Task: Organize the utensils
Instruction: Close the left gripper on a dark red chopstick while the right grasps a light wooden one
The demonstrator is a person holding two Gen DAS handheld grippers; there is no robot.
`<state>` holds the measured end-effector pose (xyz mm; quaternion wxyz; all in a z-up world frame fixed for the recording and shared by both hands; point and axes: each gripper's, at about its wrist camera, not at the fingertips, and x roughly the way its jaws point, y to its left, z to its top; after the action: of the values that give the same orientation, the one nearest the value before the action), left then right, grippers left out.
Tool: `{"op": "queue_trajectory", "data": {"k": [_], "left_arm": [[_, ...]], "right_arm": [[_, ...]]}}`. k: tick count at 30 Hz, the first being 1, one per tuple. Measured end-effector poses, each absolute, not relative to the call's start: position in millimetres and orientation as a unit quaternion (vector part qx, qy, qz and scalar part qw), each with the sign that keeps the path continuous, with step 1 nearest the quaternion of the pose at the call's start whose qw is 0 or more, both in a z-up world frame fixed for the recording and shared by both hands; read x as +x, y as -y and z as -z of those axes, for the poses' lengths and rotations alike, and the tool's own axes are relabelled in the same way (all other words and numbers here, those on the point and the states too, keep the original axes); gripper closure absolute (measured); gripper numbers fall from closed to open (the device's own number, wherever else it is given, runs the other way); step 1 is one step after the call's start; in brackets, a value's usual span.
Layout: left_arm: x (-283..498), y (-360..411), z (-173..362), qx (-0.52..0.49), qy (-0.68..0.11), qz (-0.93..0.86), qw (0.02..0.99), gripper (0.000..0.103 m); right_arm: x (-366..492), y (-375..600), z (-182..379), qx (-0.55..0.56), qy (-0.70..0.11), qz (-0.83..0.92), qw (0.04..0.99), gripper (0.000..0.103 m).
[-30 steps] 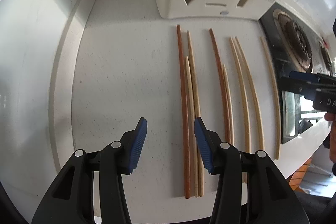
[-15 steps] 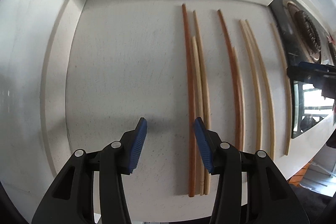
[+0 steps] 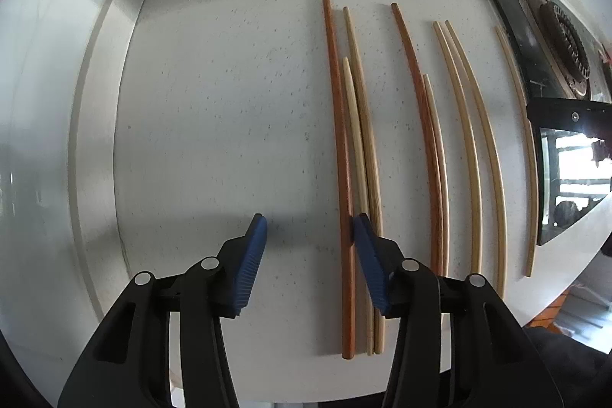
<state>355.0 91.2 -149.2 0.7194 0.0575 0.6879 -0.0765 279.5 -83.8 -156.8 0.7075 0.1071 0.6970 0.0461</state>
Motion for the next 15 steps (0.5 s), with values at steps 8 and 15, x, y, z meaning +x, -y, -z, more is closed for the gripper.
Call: {"op": "queue_trajectory", "data": {"k": [8,15], "left_arm": [[359,-93,150,0.050,-0.687,0.071,0.721,0.068],[360,-105,148,0.046,-0.688,0.077,0.720,0.070]], "right_arm": [[275,83,158,0.118,-0.708,-0.047,0.695,0.046],[273,79,167,0.121,-0.719,-0.042,0.683,0.048]]}}
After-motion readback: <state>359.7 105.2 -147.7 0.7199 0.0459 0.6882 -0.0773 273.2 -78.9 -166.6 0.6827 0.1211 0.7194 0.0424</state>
